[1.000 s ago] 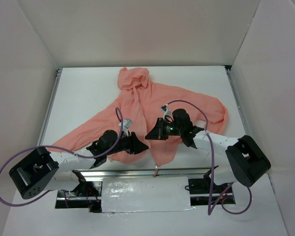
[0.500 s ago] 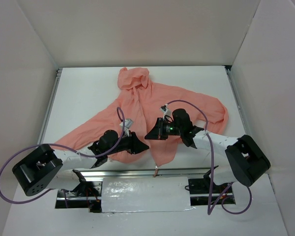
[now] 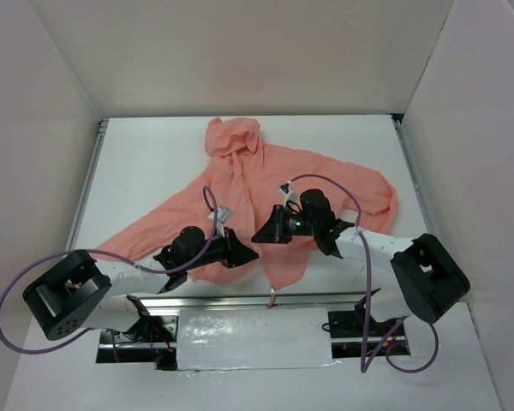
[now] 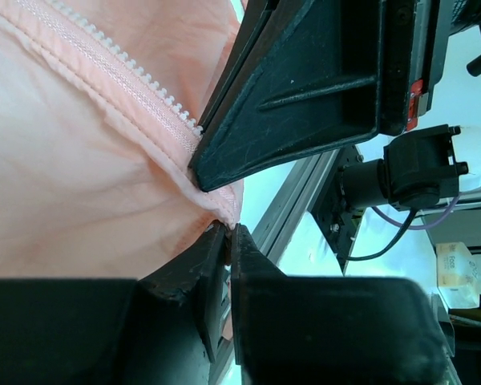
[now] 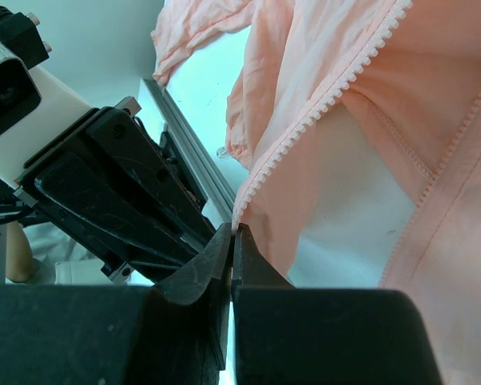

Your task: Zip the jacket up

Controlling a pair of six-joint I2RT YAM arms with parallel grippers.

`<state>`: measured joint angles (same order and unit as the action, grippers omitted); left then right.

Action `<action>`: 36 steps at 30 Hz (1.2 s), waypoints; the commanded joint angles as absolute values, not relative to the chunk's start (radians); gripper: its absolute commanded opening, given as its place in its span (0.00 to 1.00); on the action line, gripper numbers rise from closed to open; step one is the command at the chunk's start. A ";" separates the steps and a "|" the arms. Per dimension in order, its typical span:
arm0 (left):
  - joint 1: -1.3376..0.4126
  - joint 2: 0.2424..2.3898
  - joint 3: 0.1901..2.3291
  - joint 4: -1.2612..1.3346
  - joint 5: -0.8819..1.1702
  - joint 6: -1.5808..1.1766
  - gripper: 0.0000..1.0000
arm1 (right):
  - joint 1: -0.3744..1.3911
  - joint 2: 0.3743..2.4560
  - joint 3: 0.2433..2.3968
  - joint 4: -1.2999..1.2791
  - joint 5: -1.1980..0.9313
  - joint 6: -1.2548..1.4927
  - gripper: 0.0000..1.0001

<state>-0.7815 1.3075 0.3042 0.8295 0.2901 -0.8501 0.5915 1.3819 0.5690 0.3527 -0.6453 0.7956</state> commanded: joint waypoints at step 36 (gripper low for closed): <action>-0.726 1.100 0.170 0.856 0.318 -0.893 0.00 | 0.583 1.404 0.494 0.689 -0.922 0.882 0.46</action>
